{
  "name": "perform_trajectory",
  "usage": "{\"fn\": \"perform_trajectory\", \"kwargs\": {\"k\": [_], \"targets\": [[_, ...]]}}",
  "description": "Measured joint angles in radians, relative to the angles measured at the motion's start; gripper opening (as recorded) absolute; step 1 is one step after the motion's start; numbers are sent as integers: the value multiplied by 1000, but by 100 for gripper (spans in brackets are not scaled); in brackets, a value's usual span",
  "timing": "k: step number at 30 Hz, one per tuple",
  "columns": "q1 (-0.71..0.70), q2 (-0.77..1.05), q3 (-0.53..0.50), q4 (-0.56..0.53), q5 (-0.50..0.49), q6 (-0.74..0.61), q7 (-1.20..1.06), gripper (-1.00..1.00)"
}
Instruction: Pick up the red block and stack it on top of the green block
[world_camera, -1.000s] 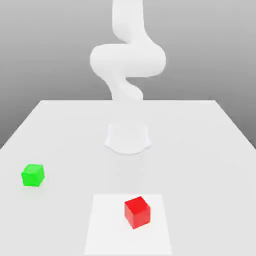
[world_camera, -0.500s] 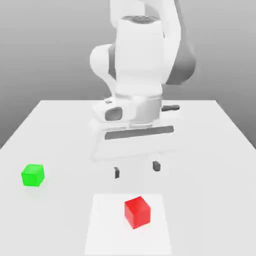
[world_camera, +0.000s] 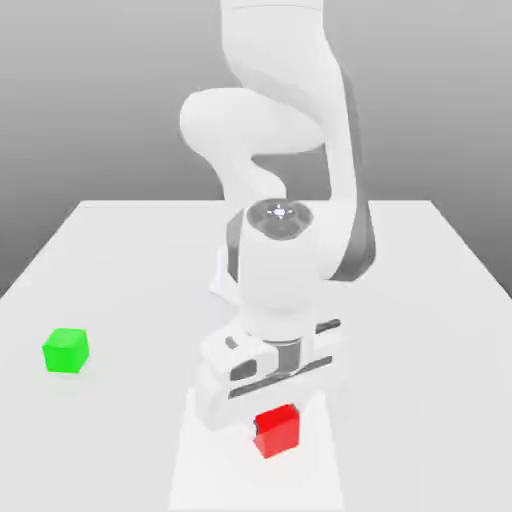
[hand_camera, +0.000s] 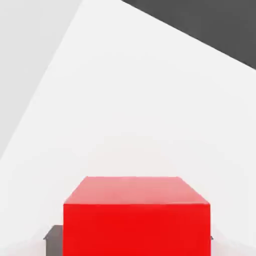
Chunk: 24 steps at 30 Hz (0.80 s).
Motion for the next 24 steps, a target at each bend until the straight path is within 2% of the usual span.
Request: {"fn": "perform_trajectory", "kwargs": {"k": [7, 17, 21, 24], "targets": [[-5, -205, -2, -30, -9, -175, 5, -100], [-436, -350, -246, -73, -98, -272, -244, -100], [-562, -402, -373, -90, -131, -304, -357, -100], [-586, -350, -417, -93, -84, -252, -430, -100]]}}
